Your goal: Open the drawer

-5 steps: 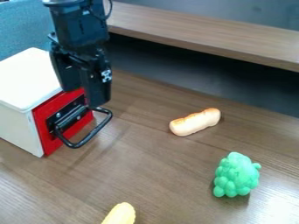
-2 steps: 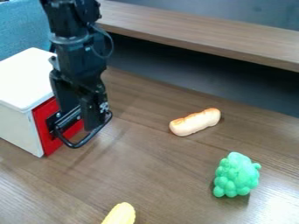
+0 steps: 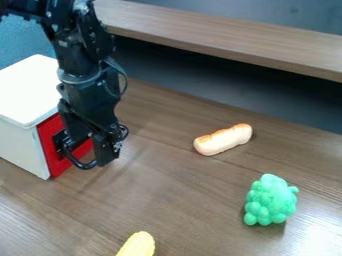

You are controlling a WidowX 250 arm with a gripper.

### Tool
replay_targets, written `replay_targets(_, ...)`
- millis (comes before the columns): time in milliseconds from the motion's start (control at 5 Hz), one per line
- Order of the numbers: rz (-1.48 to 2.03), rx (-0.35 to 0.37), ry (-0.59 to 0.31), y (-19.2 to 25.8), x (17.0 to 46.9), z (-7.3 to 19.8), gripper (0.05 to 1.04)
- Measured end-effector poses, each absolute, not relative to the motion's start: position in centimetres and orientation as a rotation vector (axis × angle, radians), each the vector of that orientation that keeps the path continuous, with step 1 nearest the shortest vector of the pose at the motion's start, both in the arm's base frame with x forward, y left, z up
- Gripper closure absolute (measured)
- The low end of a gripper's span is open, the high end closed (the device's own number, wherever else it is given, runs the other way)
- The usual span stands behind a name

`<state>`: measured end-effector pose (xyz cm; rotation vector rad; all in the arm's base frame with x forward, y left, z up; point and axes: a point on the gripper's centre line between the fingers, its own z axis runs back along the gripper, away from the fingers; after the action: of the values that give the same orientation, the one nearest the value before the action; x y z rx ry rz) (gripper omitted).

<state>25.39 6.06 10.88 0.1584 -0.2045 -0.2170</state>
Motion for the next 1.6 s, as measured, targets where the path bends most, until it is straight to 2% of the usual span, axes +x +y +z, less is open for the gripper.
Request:
replay_targets(200,-0.199,0.167,-0.251,6.2,26.2,10.4,0.084)
replay_targets(800,-0.160,0.182,-0.209,7.6,29.0,6.9,0.084)
replay_targets(1200,-0.141,0.189,-0.196,8.4,29.8,6.4,0.084)
replay_targets(1600,-0.165,0.109,-0.209,7.1,30.1,5.8,0.084)
